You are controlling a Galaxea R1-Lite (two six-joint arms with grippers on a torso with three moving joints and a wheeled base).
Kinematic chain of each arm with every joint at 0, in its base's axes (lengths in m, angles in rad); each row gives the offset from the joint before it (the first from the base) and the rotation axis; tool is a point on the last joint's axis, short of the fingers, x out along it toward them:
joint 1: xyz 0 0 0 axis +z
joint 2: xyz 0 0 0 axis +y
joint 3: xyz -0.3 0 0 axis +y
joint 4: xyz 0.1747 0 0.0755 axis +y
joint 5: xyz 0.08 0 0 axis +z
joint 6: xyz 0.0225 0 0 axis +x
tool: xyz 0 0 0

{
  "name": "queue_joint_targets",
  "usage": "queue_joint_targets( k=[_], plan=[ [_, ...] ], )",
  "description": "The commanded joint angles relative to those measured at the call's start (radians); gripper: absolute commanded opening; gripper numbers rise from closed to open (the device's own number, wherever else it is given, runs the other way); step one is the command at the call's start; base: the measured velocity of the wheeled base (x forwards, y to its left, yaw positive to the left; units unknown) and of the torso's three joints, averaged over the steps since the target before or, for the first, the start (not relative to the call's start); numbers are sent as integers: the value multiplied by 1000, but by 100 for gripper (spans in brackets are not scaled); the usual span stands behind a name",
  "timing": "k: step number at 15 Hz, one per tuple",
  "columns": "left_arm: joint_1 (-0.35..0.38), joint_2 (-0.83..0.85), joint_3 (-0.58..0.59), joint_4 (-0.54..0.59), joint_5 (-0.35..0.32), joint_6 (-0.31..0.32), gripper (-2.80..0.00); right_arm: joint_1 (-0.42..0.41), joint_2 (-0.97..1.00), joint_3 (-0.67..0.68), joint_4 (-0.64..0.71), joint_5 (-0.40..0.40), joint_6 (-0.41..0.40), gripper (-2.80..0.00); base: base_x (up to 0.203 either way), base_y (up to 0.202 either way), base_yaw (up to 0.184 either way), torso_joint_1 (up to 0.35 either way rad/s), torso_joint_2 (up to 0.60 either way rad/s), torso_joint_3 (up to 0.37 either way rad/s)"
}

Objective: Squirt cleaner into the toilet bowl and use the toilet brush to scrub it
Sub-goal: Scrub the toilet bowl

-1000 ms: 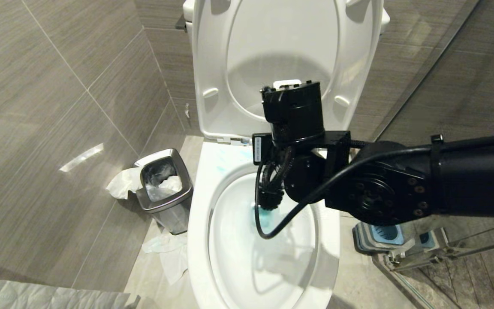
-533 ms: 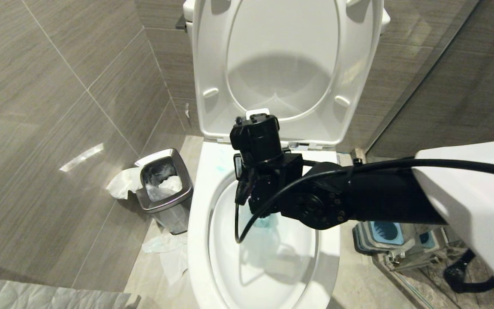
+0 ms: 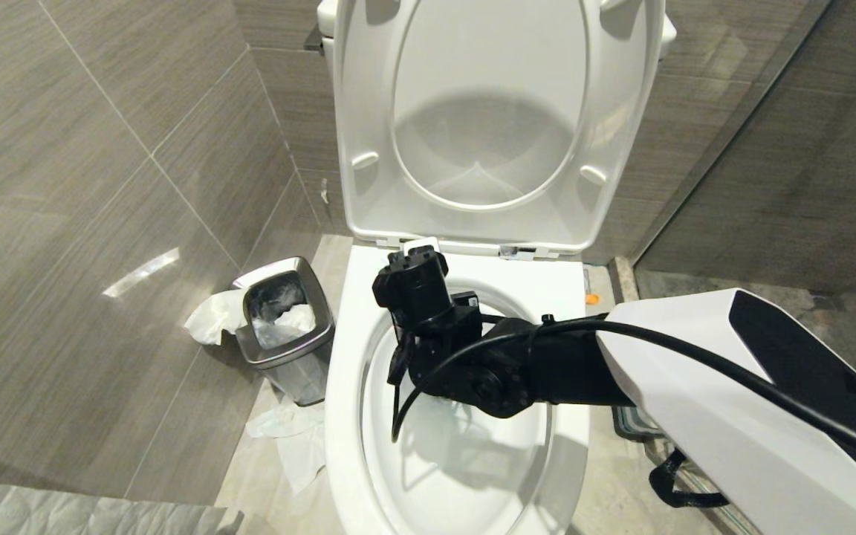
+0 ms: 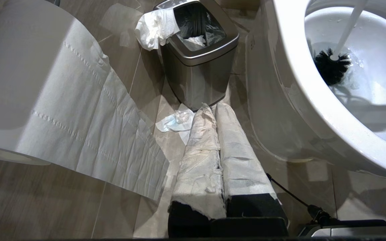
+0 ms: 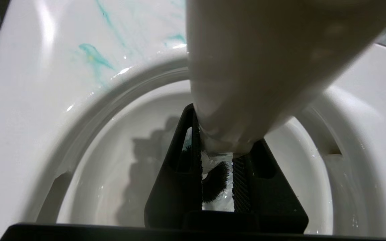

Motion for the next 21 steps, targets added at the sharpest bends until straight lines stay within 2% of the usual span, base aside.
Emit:
queue_joint_targets(
  k=[1,5,8,11,18,21],
  plan=[
    [0,2,0,0,0,0,-280,6,-75,-2,5,-5,-1,-280,0,0,0,0,0,0],
    [0,2,0,0,0,0,-280,21,-269,-49,95,-5,-35,-280,0,0,0,0,0,0],
    [0,2,0,0,0,0,-280,24,-315,-122,192,-4,-58,-280,0,0,0,0,0,0],
    [0,2,0,0,0,0,-280,21,-261,-124,186,-2,-45,-280,0,0,0,0,0,0],
    [0,2,0,0,0,0,-280,-5,-53,-115,185,-2,59,-280,0,0,0,0,0,0],
    [0,2,0,0,0,0,-280,-8,17,-119,186,-3,72,-280,0,0,0,0,0,0]
  ],
)
